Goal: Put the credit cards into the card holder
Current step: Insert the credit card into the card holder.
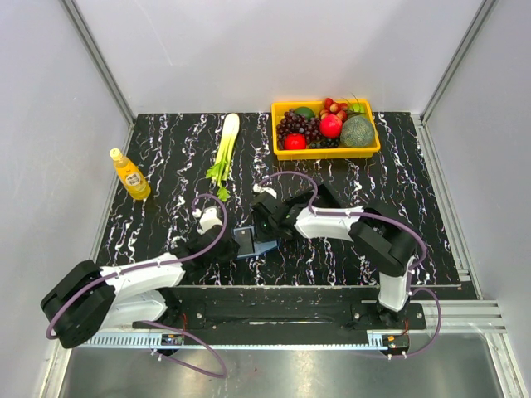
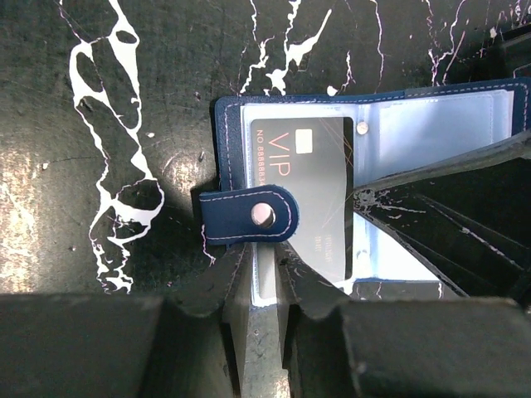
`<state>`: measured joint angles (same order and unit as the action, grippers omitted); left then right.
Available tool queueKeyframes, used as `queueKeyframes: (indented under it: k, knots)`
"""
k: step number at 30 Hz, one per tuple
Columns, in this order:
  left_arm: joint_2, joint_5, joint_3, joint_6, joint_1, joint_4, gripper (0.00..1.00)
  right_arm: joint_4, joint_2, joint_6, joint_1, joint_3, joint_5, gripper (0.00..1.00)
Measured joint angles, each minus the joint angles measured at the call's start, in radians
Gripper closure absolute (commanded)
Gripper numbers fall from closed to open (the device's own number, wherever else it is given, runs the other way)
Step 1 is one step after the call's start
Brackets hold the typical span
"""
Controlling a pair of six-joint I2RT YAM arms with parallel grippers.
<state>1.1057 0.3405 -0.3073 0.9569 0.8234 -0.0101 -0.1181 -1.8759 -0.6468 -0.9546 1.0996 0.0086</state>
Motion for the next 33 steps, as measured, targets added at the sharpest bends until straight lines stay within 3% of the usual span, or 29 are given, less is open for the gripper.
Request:
queueKeyframes:
  k: [5,13,21,27,33]
  knots:
    - [0.0,0.0,0.002,-0.011,0.0,-0.002,0.78,-0.091,-0.038,0.023,-0.028,0.081,0.065,1.0]
    - [-0.006,-0.004,0.008,-0.018,0.0,-0.011,0.74,-0.134,-0.056,0.045,-0.037,0.12,0.081,0.89]
    - [-0.016,-0.008,0.008,-0.018,-0.007,-0.007,0.73,-0.124,-0.046,0.054,-0.043,0.107,0.107,0.89]
    - [-0.045,-0.004,0.01,-0.016,-0.011,0.016,0.63,-0.127,-0.023,0.055,-0.057,0.084,0.145,0.9]
    - [-0.092,0.004,0.013,-0.019,-0.019,0.055,0.61,-0.13,-0.022,0.052,-0.058,0.084,0.148,0.9]
